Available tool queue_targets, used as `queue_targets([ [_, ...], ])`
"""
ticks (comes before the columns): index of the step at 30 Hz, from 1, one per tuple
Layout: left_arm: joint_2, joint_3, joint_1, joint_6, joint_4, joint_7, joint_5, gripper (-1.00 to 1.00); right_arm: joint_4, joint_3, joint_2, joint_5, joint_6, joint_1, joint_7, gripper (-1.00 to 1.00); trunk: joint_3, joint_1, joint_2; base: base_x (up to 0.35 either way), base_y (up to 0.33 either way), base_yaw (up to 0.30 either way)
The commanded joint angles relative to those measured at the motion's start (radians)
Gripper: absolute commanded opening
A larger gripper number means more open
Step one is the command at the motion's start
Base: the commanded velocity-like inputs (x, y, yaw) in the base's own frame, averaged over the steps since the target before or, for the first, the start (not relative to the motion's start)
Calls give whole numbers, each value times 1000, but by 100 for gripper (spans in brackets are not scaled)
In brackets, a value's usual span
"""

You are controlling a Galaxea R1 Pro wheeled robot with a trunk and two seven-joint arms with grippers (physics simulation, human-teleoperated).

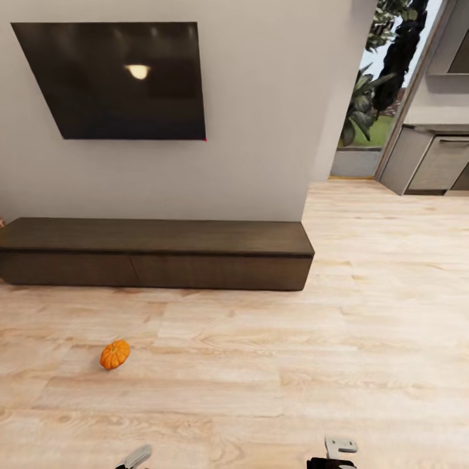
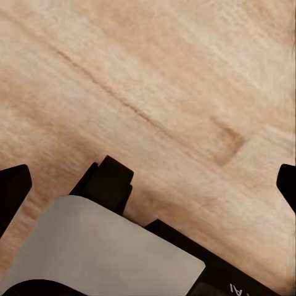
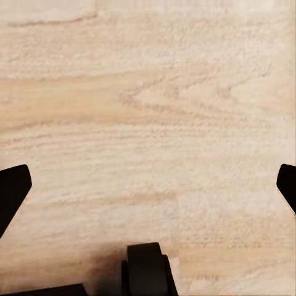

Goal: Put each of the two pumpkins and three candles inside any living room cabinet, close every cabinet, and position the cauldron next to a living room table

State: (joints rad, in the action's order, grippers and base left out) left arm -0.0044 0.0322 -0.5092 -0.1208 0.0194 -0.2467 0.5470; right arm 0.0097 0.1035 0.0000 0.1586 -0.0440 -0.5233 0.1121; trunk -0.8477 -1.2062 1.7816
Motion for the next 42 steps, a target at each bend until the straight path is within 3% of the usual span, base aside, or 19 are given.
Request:
queue_targets([
  [1,0,3,0,-5,2,-5,-2,100,1,8,0,10,-4,0,1,100,-1,-1,0,339,0,0],
  [42,0,2,0,-5,2,-5,-2,100,1,10,3,9,-4,0,3,100,-1,-1,0,339,-33,0],
])
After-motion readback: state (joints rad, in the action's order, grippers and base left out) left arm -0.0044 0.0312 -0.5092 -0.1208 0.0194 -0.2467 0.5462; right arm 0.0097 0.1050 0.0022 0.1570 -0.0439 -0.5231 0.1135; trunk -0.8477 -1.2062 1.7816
